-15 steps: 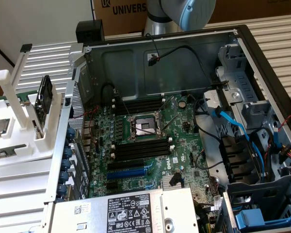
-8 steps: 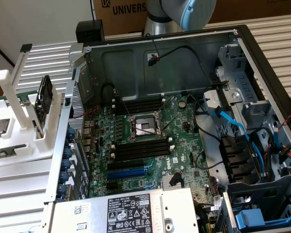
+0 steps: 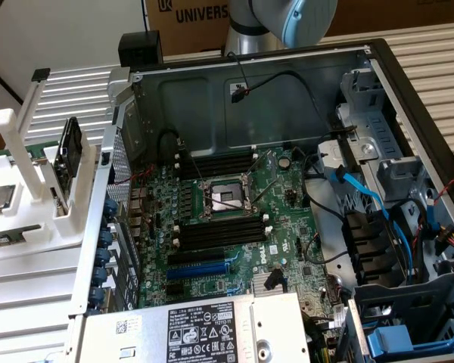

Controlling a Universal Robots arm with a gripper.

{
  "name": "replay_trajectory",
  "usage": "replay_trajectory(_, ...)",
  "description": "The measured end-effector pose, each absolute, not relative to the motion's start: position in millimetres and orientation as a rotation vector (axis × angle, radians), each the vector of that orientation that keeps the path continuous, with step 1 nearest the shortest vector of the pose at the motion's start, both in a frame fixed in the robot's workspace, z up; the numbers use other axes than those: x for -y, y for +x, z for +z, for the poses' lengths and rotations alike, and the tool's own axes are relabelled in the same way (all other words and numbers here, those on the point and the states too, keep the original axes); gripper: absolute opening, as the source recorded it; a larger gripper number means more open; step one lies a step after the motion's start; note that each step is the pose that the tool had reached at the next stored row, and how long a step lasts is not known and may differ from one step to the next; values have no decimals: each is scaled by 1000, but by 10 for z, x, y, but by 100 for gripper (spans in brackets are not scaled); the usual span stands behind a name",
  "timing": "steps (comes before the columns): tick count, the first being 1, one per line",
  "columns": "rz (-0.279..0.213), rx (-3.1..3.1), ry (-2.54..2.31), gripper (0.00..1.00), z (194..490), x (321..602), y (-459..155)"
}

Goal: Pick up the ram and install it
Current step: 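Pick up the ram and move it above insertion slot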

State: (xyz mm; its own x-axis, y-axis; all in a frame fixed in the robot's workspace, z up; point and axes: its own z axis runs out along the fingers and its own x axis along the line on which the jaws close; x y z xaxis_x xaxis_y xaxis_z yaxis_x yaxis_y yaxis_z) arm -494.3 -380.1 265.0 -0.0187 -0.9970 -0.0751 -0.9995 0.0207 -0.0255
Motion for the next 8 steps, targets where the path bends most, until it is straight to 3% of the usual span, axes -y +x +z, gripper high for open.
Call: replay_trajectory(8, 67, -2186, -2143, 10, 2466, 3884, -4887)
